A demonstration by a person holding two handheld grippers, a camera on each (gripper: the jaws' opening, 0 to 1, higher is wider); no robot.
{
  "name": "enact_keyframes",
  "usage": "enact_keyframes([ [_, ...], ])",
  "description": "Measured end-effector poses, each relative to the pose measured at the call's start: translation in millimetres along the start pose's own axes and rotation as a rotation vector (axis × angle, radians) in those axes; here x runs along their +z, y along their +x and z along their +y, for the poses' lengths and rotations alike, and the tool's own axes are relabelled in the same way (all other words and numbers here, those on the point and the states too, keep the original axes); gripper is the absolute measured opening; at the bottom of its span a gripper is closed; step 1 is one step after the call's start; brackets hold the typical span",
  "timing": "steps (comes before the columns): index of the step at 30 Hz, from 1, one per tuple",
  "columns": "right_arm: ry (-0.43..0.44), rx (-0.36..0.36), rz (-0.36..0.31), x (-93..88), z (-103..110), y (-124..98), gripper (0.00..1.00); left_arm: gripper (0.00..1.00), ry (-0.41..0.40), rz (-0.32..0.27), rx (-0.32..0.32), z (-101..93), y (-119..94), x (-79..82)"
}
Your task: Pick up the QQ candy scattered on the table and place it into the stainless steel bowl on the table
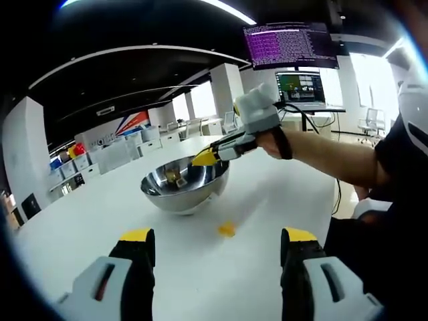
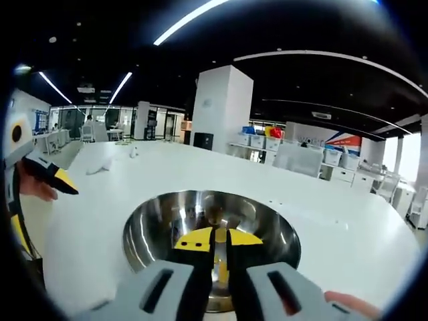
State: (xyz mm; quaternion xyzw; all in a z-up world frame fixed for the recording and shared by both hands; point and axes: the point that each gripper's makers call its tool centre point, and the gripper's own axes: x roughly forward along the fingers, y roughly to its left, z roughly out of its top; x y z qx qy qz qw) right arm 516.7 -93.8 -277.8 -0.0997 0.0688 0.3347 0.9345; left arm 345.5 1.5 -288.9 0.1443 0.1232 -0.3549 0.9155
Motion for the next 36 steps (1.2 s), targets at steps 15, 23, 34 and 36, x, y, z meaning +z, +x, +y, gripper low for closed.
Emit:
enact_keyframes([
  [15, 0.007, -0.004, -0.014, 0.6, -1.4, -1.2, 0.14, 0.77, -0.002, 0.002, 0.000, -0.5, -0.4, -0.7],
  [23, -0.025, 0.003, -0.038, 2.9, -0.5, -2.0, 0.29, 0.77, -0.002, 0.001, -0.002, -1.2, -0.4, -0.9],
  [34, -0.039, -0.005, -0.047, 5.9, 1.3, -5.3, 0.28, 0.77, -0.002, 0.001, -0.001, -1.4, -0.9, -1.0],
  [36, -0.041, -0.008, -0.047, 5.9, 0.9, -5.3, 0.28, 0.77, -0.002, -0.001, -0.001, -1.2, -1.2, -0.5],
])
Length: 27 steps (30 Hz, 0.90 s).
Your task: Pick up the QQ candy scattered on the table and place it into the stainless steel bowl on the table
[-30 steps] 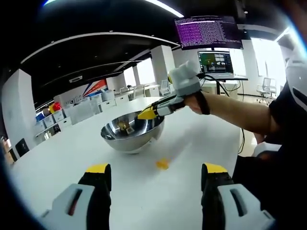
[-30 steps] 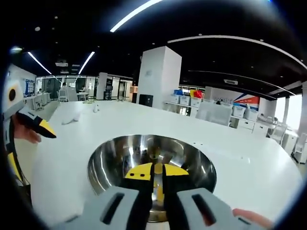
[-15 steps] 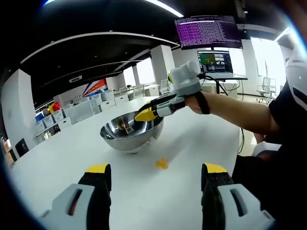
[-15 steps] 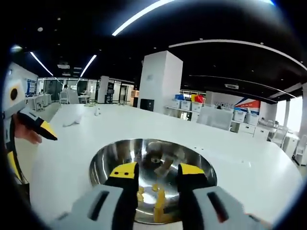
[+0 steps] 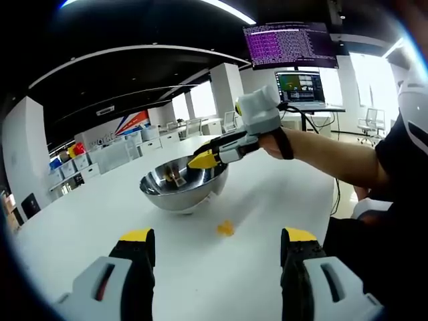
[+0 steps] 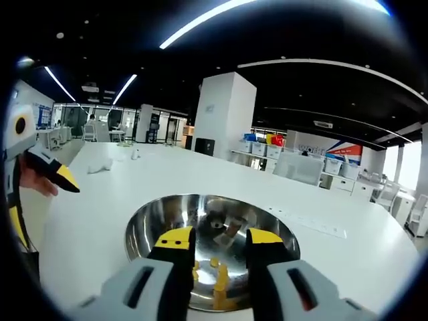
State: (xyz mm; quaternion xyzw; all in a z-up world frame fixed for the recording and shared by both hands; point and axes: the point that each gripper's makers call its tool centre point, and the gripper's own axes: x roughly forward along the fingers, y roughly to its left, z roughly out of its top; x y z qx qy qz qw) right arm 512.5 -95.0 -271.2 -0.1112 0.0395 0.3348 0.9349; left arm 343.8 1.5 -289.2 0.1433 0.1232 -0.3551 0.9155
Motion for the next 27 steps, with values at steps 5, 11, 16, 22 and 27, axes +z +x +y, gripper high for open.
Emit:
enact_keyframes([
  [5, -0.006, -0.006, -0.009, 1.8, -1.0, -0.5, 0.28, 0.77, 0.000, 0.000, 0.001, 0.5, -0.3, 0.1],
  [11, -0.012, -0.017, -0.047, 17.6, -3.4, -8.4, 0.28, 0.77, 0.003, -0.001, 0.002, 0.7, -0.6, 1.0],
  [16, -0.043, -0.032, -0.101, 42.3, -3.4, -21.6, 0.28, 0.77, 0.005, -0.002, 0.003, 0.8, -0.3, 2.5],
  [22, -0.063, -0.026, -0.172, 70.7, 4.0, -41.5, 0.28, 0.77, 0.007, -0.003, 0.004, 0.9, -0.1, 3.7],
  [27, -0.081, -0.002, -0.230, 91.7, 19.3, -63.5, 0.28, 0.77, 0.007, -0.002, 0.006, 1.0, -0.1, 3.9],
])
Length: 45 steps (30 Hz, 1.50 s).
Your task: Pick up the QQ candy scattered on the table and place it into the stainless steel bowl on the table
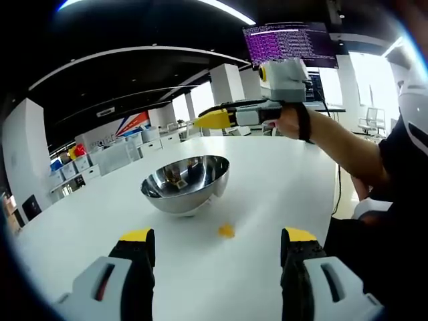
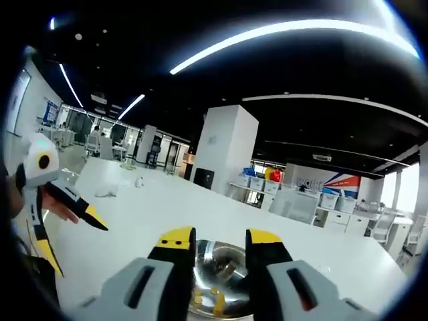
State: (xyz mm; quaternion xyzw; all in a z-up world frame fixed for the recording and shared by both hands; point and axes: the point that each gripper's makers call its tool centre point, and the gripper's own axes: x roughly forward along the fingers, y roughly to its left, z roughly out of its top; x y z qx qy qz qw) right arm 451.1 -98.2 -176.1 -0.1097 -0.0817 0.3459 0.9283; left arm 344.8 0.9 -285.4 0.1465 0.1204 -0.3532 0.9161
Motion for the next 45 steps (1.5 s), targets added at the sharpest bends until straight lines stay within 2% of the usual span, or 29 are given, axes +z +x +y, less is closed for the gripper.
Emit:
enact_keyframes([
  [1, 0.003, 0.007, -0.011, 4.4, 3.4, -3.4, 0.28, 0.77, 0.001, 0.000, 0.001, 0.1, 0.0, 0.2],
  [4, 0.082, 0.071, -0.058, 18.2, 20.3, -13.7, 0.27, 0.77, 0.002, 0.003, 0.004, 0.8, -0.3, -0.2],
  [6, 0.100, 0.084, -0.074, 23.4, 25.2, -21.5, 0.27, 0.77, 0.003, 0.001, 0.011, 2.3, -1.8, 0.4],
  [11, 0.111, 0.122, -0.069, 18.1, 44.0, -34.0, 0.25, 0.77, 0.000, -0.001, 0.023, 4.7, -5.5, 1.0],
  [14, 0.125, 0.156, -0.053, 5.5, 57.2, -35.1, 0.25, 0.77, -0.002, 0.002, 0.027, 5.4, -6.2, -0.3],
  [20, 0.158, 0.222, 0.054, -41.2, 91.2, -36.0, 0.22, 0.77, -0.005, 0.002, 0.026, 5.0, -5.8, -1.5],
  [24, 0.193, 0.242, 0.141, -74.3, 105.5, -36.9, 0.17, 0.77, -0.006, 0.003, 0.024, 4.8, -4.6, -2.2],
  [27, 0.198, 0.243, 0.173, -91.8, 109.3, -36.4, 0.14, 0.77, -0.005, 0.005, 0.020, 4.0, -3.5, -2.8],
  [30, 0.178, 0.219, 0.249, -120.8, 104.9, -36.0, 0.11, 0.77, -0.007, 0.005, 0.014, 2.6, -2.5, -3.5],
  [32, 0.166, 0.211, 0.270, -133.8, 102.5, -33.8, 0.11, 0.77, -0.009, 0.005, 0.013, 2.4, -1.9, -4.2],
  [39, 0.174, 0.198, 0.332, -161.0, 98.5, -28.0, 0.11, 0.77, -0.015, 0.003, 0.000, -0.4, 0.4, -4.7],
  [45, 0.170, 0.199, 0.348, -168.9, 98.0, -22.6, 0.11, 0.77, -0.016, 0.007, 0.002, 0.8, 1.8, -6.2],
])
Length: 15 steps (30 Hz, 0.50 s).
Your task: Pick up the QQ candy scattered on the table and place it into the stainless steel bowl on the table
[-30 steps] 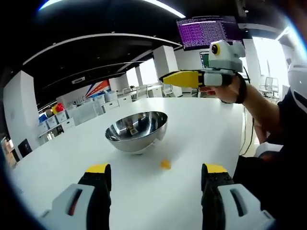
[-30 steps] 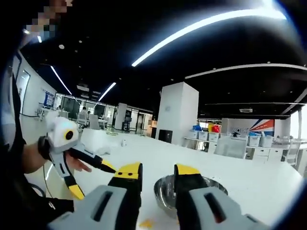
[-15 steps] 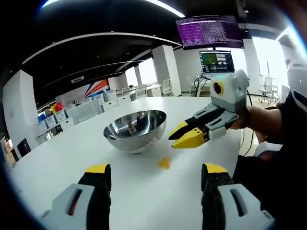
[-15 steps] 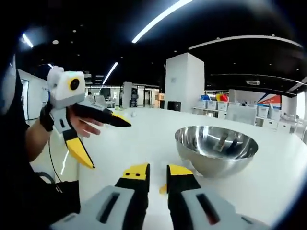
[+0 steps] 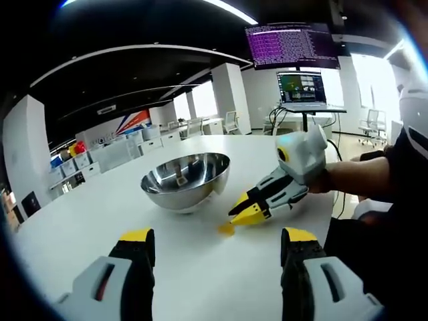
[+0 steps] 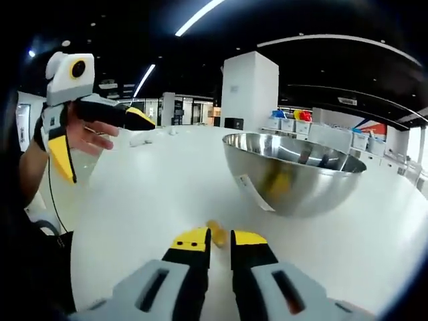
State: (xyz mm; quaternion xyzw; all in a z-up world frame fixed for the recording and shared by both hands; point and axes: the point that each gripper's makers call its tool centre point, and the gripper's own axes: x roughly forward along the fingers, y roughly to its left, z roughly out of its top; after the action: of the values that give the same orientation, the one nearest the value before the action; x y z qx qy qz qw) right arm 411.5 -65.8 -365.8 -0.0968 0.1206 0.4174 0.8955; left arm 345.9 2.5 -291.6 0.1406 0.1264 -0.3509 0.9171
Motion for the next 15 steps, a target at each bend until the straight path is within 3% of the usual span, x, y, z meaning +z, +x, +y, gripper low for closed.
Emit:
enact_keyframes([
  [15, 0.039, 0.016, -0.006, -2.6, 1.8, 5.9, 0.08, 0.77, -0.006, 0.003, -0.011, -1.4, 4.2, -2.7],
])
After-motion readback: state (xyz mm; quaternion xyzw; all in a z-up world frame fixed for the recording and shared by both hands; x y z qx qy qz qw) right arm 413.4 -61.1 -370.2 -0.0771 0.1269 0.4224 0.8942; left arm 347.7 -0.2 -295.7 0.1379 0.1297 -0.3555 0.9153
